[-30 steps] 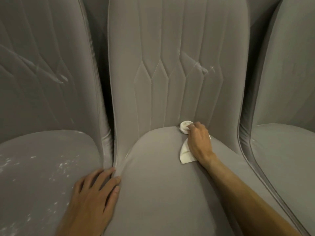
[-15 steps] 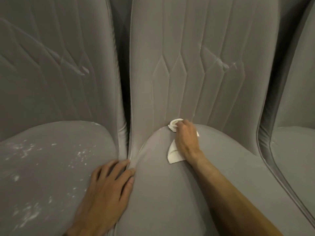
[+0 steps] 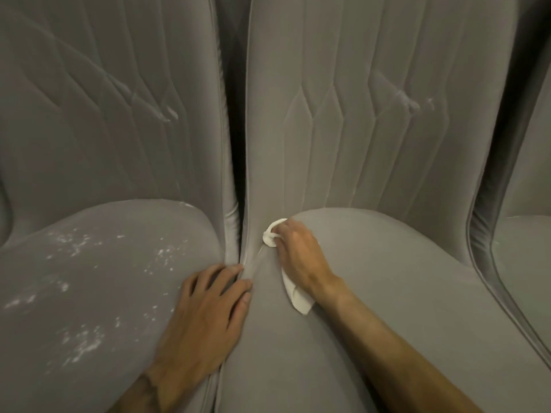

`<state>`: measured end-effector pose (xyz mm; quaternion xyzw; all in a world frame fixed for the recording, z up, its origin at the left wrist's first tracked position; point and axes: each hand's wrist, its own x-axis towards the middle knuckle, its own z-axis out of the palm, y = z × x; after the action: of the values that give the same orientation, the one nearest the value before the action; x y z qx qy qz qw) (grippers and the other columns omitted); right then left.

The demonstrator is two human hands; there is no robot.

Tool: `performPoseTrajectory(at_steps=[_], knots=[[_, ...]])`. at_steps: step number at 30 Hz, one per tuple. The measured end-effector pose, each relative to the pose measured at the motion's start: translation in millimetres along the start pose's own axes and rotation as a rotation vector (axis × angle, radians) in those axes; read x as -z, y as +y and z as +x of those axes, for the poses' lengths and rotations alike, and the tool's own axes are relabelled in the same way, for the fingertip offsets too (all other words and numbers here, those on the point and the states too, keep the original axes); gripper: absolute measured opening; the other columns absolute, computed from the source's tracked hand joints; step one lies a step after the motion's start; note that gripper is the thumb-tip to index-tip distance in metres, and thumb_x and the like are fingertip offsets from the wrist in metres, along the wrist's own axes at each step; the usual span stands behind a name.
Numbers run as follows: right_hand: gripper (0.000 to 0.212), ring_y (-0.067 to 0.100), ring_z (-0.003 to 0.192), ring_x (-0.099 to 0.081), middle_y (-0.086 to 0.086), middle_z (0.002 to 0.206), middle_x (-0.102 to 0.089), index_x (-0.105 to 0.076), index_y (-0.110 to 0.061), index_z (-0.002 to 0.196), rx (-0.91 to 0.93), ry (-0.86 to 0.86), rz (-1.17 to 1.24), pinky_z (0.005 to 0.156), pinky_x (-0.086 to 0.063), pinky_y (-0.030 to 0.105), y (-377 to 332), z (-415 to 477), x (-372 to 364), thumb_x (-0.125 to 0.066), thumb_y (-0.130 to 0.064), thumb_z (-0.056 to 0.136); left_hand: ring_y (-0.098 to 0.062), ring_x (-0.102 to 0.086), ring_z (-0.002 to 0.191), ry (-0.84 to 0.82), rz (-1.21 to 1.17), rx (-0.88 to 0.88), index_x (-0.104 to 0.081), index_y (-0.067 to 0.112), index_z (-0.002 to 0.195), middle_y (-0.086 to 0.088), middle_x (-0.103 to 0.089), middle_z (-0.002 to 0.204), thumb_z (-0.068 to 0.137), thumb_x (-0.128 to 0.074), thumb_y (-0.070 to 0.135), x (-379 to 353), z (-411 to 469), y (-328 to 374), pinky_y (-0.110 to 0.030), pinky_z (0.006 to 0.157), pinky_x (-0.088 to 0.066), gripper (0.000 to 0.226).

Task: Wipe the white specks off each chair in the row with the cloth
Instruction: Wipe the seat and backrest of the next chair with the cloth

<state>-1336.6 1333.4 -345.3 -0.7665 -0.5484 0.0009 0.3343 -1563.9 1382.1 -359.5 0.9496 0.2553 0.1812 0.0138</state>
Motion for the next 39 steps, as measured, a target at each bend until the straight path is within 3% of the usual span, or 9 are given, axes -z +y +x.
performPoseTrajectory(at_steps=[5,10,16,21,27,30,32,36,39], knots=[[0.014,0.027,0.096,-0.055,0.006,0.105,-0.062,-0.065,-0.014,0.102,0.237,-0.16,-0.042,0.086,-0.046,0.038,-10,-27,7,-0.054,-0.014,0.093,-0.018,-0.05,0.129,0.001,-0.009,0.006,-0.065,0.035,0.116,0.013,-0.056,0.139,0.104,-0.042,0.039,1,-1,0,-0.038,0.102,-0.037,0.027],[0.015,0.032,0.091,-0.056,0.007,0.097,-0.06,-0.066,-0.013,0.097,0.05,-0.017,-0.142,0.078,-0.045,0.042,-3,-2,2,-0.056,-0.006,0.088,-0.017,-0.05,0.129,0.019,-0.034,0.004,-0.066,0.033,0.119,0.013,-0.057,0.138,0.104,-0.043,0.038,0,-1,0,-0.037,0.103,-0.038,0.028],[0.016,0.023,0.093,-0.053,0.0,0.105,-0.062,-0.066,-0.017,0.102,0.253,-0.144,-0.086,0.081,-0.042,0.035,-22,-36,6,-0.055,-0.011,0.093,-0.016,-0.05,0.129,0.024,-0.038,-0.01,-0.065,0.033,0.124,0.014,-0.057,0.138,0.104,-0.047,0.036,2,-1,-1,-0.036,0.104,-0.038,0.027],[0.013,0.031,0.087,-0.054,0.006,0.094,-0.06,-0.065,-0.013,0.092,0.039,-0.025,-0.132,0.073,-0.041,0.038,-11,-5,3,-0.055,-0.005,0.088,-0.015,-0.048,0.131,0.014,-0.045,0.001,-0.066,0.034,0.122,0.013,-0.057,0.139,0.105,-0.043,0.038,1,-1,-1,-0.036,0.106,-0.037,0.029],[0.015,0.025,0.096,-0.055,0.004,0.103,-0.063,-0.066,-0.016,0.101,0.255,-0.177,0.008,0.086,-0.044,0.035,-36,-45,6,-0.055,-0.012,0.092,-0.017,-0.056,0.117,0.065,-0.144,0.048,-0.056,0.027,0.111,0.007,-0.06,0.127,0.104,-0.046,0.029,2,-1,-1,-0.038,0.103,-0.041,0.013],[0.017,0.032,0.095,-0.056,0.007,0.101,-0.06,-0.066,-0.013,0.102,0.075,-0.073,-0.071,0.084,-0.046,0.04,-17,-18,4,-0.053,-0.012,0.091,-0.021,-0.059,0.115,0.096,-0.177,0.118,-0.055,0.019,0.112,-0.003,-0.061,0.127,0.104,-0.042,0.027,-1,-3,-1,-0.039,0.106,-0.043,0.017],[0.02,0.032,0.094,-0.055,0.007,0.101,-0.059,-0.066,-0.011,0.101,-0.004,-0.035,-0.074,0.083,-0.043,0.037,-22,-20,-1,-0.049,-0.012,0.09,-0.023,-0.059,0.116,0.091,-0.211,0.151,-0.057,0.016,0.116,-0.005,-0.061,0.127,0.105,-0.036,0.026,-1,-3,0,-0.04,0.105,-0.047,0.026],[0.019,0.021,0.1,-0.053,0.006,0.107,-0.062,-0.066,-0.013,0.104,0.256,-0.221,0.062,0.091,-0.039,0.028,-60,-72,4,-0.055,-0.007,0.091,-0.023,-0.06,0.101,0.13,-0.323,0.151,-0.059,0.016,0.115,-0.004,-0.062,0.112,0.097,-0.04,0.035,2,-2,-5,-0.037,0.091,-0.046,0.032],[0.015,0.027,0.095,-0.055,0.007,0.103,-0.061,-0.066,-0.012,0.105,0.277,-0.204,0.051,0.087,-0.046,0.039,-54,-59,7,-0.055,-0.01,0.094,-0.021,-0.059,0.099,0.123,-0.347,0.174,-0.059,0.02,0.112,0.001,-0.062,0.108,0.101,-0.039,0.034,3,-2,-4,-0.037,0.09,-0.044,0.026]])
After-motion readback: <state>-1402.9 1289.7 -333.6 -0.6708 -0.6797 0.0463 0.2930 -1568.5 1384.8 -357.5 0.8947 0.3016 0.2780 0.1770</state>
